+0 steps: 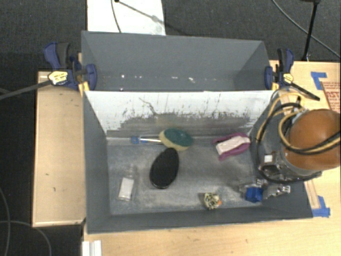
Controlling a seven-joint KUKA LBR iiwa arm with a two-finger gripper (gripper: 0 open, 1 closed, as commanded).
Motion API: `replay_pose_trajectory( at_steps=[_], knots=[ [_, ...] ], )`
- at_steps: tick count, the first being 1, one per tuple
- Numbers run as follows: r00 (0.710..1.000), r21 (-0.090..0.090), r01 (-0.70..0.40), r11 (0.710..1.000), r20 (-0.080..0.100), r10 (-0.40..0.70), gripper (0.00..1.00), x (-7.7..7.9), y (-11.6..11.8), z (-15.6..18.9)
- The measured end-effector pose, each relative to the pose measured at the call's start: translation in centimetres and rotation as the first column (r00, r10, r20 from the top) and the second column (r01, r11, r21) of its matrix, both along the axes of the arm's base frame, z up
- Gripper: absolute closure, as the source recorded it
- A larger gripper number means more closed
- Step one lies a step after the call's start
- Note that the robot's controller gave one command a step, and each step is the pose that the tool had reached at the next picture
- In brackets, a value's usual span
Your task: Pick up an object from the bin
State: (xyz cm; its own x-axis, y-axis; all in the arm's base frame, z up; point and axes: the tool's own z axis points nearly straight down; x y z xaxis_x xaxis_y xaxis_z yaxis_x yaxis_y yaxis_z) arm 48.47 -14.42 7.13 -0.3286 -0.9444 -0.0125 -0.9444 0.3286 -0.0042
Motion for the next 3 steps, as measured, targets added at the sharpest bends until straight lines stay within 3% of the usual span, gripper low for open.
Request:
replay_pose_trajectory(
  at_steps=[1, 2, 3],
  knots=[
    [1.000, 0.006, -0.003, 1.000, 0.002, 0.003, 1.00, 0.2, 0.5, 0.2],
    [1.000, -0.004, -0.012, 1.000, -0.004, 0.012, 1.00, 0.3, 0.9, 1.4],
    [1.000, -0.010, -0.009, 1.000, -0.003, 0.009, 1.00, 0.4, 1.0, 6.0]
  ],
)
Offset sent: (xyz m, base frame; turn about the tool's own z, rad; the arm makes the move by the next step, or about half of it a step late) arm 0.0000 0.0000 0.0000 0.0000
